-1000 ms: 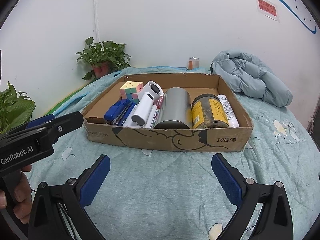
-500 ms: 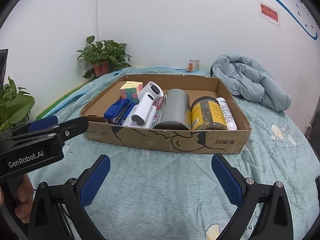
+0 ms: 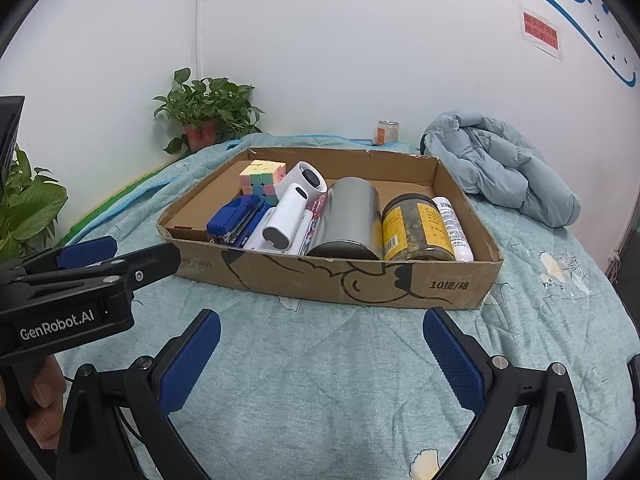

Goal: Organize rigid objects

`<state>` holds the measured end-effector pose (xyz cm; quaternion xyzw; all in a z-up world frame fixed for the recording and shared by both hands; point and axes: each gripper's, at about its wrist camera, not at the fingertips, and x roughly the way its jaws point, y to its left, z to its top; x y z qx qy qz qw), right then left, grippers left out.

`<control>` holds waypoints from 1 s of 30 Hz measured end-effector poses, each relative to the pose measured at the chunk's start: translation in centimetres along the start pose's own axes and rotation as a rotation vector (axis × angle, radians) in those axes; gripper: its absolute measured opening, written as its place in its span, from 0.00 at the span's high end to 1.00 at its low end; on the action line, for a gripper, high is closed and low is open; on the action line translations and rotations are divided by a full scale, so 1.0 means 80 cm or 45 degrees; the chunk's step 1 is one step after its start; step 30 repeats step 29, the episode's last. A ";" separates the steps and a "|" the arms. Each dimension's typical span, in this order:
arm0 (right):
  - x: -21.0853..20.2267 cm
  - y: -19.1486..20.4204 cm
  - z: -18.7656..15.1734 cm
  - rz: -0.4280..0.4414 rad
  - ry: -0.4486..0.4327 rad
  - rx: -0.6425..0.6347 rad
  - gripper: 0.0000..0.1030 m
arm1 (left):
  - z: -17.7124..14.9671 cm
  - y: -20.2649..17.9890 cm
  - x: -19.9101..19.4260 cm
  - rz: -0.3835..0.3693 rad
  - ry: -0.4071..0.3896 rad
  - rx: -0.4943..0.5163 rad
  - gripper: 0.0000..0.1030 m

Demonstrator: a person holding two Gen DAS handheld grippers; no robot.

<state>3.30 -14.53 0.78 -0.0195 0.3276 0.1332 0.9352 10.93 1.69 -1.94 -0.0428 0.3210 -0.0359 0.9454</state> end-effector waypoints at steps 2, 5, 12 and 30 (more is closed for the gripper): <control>-0.001 0.000 0.001 -0.002 -0.002 0.001 0.01 | 0.000 0.000 0.000 0.000 -0.002 0.002 0.18; 0.000 0.000 0.000 -0.006 0.004 0.001 0.01 | 0.000 -0.001 0.002 0.006 0.001 0.007 0.18; 0.004 0.000 -0.001 -0.019 0.027 0.017 0.01 | -0.002 -0.001 0.005 0.018 0.014 0.012 0.18; 0.015 0.004 0.000 -0.040 0.032 0.002 0.01 | -0.002 0.000 0.012 0.008 -0.018 0.026 0.09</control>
